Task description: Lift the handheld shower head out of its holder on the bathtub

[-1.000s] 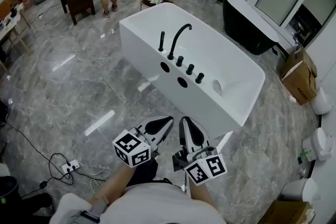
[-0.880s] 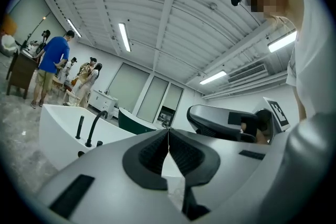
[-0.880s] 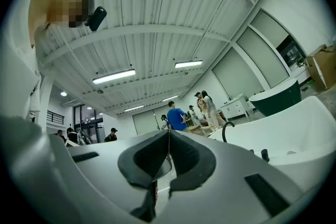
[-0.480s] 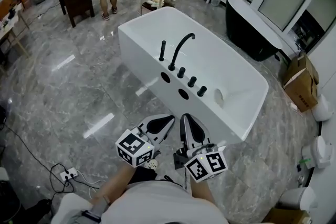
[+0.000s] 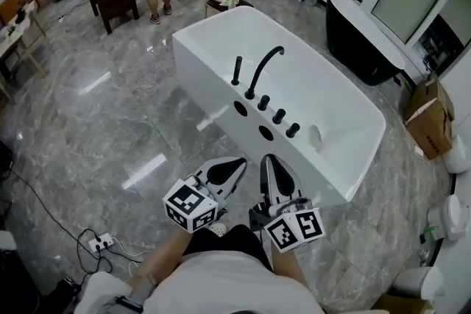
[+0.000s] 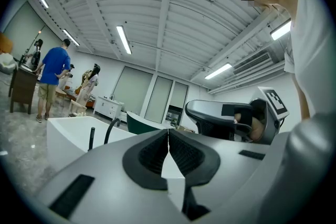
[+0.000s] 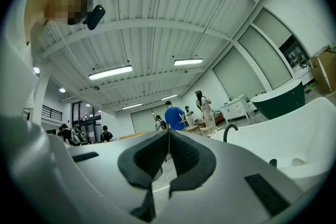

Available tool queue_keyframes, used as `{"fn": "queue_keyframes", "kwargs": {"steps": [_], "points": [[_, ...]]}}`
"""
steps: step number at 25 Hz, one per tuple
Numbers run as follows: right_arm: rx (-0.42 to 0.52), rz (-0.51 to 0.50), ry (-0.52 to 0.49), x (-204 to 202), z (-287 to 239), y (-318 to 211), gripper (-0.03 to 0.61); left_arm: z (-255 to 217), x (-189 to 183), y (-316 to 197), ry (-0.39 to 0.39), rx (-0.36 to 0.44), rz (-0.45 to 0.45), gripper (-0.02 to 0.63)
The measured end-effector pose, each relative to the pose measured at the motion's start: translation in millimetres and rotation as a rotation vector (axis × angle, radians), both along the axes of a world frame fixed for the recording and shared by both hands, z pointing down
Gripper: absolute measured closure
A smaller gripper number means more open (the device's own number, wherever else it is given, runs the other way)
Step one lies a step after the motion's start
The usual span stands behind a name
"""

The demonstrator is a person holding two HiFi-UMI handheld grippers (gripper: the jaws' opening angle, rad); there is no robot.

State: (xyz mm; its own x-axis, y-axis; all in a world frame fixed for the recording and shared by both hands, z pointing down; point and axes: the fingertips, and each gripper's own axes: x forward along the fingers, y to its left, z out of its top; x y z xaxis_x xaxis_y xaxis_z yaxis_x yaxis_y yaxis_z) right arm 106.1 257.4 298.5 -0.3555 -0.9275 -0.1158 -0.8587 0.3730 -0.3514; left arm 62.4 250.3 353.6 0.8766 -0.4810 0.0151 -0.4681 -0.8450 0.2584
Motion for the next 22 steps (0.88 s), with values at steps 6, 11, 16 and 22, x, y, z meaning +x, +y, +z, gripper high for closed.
{"fn": "queue_keyframes", "kwargs": {"steps": [6, 11, 16, 22], "points": [[-0.036, -0.002, 0.029, 0.0, 3.6, -8.7, 0.561, -1.1, -2.4, -5.5, 0.005, -0.014, -0.009, 0.601], [-0.06, -0.011, 0.032, 2.5, 13.9, -21.3, 0.561, 6.0, 1.0, -13.0, -0.001, -0.024, -0.022, 0.601], [-0.06, -0.041, 0.035, -4.8, 21.8, -49.2, 0.561, 15.2, -11.1, -39.2, -0.008, -0.032, -0.078, 0.601], [-0.06, -0.089, 0.029, -10.6, 22.4, -101.8, 0.561, 14.3, -19.5, -85.9, -0.023, -0.033, -0.13, 0.601]]}}
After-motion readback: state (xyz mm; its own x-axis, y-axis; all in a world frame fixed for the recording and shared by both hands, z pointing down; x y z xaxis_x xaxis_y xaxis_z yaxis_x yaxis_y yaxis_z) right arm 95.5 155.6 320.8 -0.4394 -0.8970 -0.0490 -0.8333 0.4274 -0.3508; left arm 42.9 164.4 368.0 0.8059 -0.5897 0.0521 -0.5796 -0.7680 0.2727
